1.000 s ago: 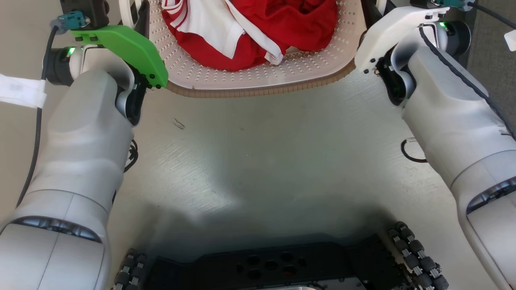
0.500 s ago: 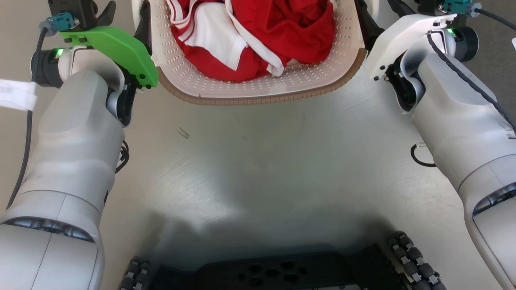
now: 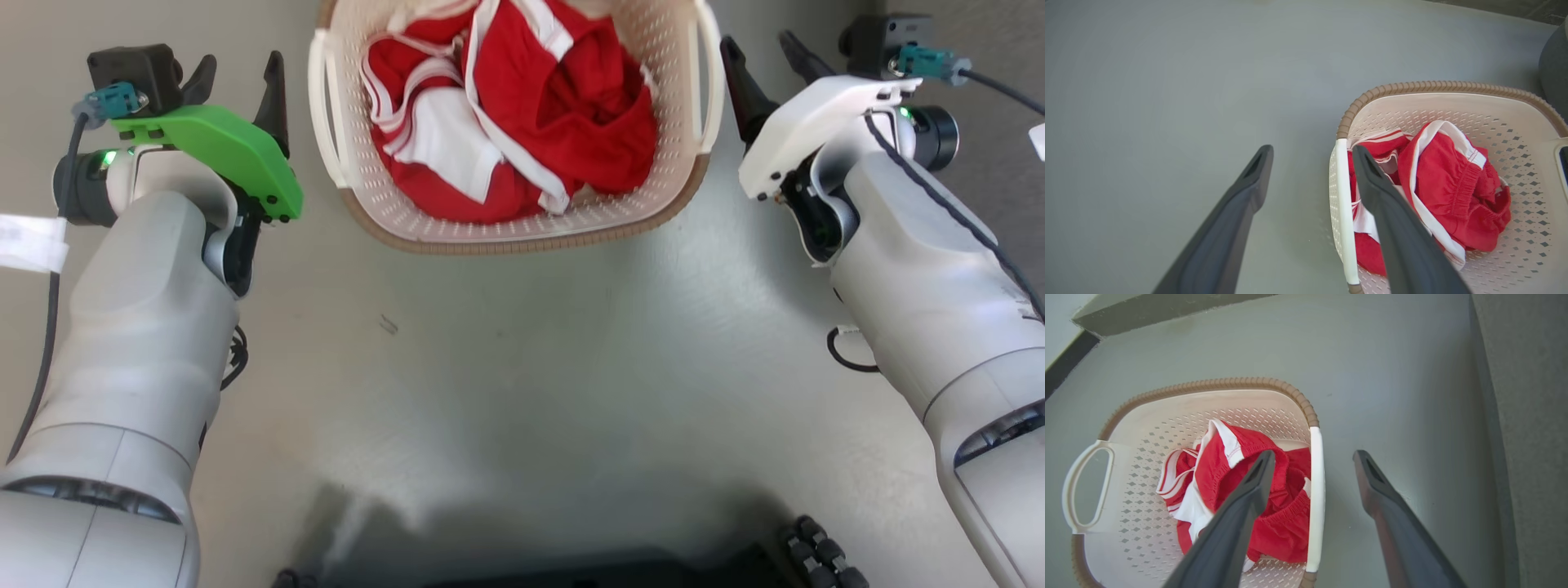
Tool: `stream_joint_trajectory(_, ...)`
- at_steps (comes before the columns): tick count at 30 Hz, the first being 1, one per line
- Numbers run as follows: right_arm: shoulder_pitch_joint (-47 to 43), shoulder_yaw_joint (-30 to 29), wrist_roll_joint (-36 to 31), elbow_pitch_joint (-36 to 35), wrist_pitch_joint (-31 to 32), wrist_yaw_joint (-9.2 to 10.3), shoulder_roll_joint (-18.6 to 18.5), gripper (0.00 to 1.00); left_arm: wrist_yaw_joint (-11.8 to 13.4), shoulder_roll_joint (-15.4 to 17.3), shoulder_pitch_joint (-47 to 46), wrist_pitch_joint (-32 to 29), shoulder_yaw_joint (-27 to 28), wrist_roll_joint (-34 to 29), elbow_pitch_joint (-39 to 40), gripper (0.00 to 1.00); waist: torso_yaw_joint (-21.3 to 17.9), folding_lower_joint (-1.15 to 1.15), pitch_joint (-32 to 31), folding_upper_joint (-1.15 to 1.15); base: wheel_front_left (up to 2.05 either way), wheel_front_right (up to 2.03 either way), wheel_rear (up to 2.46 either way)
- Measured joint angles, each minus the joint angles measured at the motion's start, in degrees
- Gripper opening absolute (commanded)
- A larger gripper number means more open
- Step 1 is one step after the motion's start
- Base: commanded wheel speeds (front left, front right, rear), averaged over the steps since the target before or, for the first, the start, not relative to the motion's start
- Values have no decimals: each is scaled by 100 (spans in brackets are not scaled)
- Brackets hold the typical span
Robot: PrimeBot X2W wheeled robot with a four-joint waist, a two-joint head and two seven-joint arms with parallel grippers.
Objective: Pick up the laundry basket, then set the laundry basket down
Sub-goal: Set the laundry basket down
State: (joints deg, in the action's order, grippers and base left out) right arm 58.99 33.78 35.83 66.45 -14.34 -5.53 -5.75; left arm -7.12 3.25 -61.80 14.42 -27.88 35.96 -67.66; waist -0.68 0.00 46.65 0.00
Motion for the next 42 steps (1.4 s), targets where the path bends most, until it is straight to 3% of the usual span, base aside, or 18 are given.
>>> stream_joint_trajectory(8,-322,-255,-1,-457,0,1,-91,100,18,189,318,0,254,-58,662,100,-20,0,-627,0,0,0,0)
stream_joint_trajectory(14,-698,-433,-46,-801,0,22,-147,100,192,280,815,0,447,-232,1154,100,-50,0,-1196,0,0,0,0)
stream_joint_trajectory(42,-2503,-1230,-793,-2668,-1,472,-302,100,771,348,2984,1,1055,-1057,3374,100,-236,0,-3392,0,0,0,0)
